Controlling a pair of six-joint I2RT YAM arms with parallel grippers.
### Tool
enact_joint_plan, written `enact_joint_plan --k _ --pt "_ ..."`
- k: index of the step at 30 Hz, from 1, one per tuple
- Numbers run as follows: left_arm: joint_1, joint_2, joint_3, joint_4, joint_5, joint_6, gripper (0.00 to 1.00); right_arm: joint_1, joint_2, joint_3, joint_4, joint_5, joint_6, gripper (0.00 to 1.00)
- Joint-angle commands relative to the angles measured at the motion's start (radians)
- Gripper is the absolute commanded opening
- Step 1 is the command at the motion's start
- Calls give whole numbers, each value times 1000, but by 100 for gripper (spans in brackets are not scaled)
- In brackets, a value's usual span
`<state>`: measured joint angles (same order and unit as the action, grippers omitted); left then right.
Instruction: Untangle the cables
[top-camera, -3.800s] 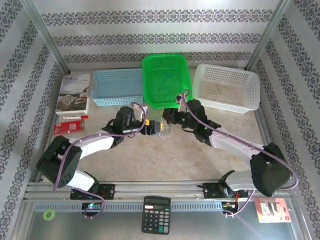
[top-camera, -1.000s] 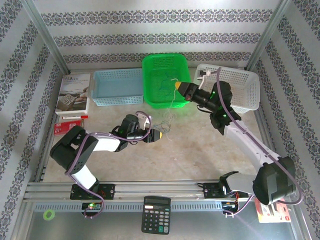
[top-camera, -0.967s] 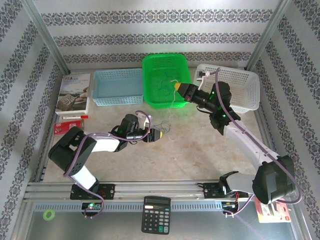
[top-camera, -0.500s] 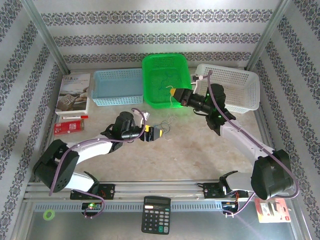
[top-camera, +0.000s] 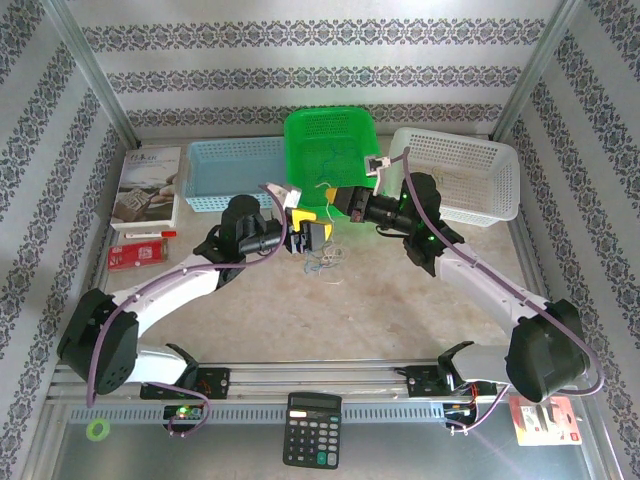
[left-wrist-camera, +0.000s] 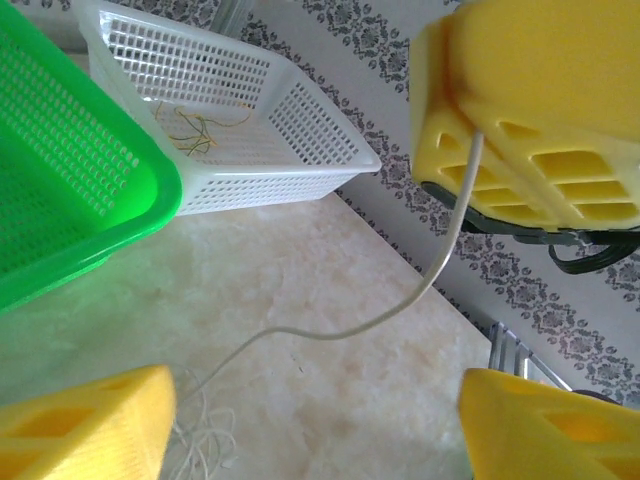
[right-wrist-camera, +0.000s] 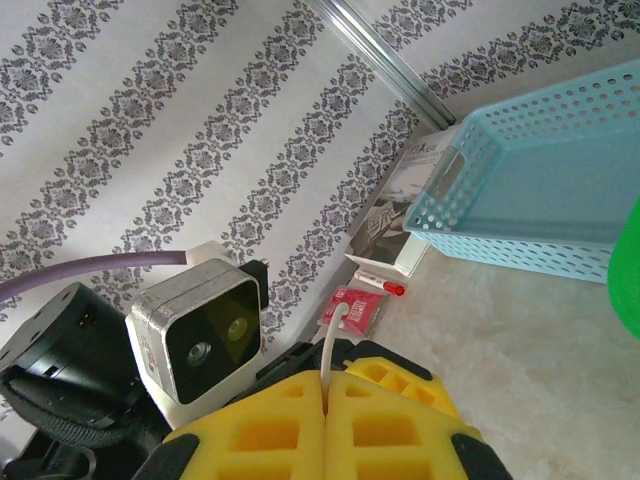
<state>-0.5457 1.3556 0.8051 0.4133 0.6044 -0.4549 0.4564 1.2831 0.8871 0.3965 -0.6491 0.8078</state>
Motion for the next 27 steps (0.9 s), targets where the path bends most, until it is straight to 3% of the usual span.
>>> enact_joint_plan --k 1,6,18,27 --pt "25 38 31 102 64 -21 68 14 -24 23 16 -27 5 0" --pt "38 69 51 151 91 -54 61 26 -17 32 16 -41 13 0" --pt "39 109 76 204 122 -93 54 47 4 30 15 -34 7 0" --pt "41 95 39 240 106 -115 69 45 11 29 11 -26 -2 0"
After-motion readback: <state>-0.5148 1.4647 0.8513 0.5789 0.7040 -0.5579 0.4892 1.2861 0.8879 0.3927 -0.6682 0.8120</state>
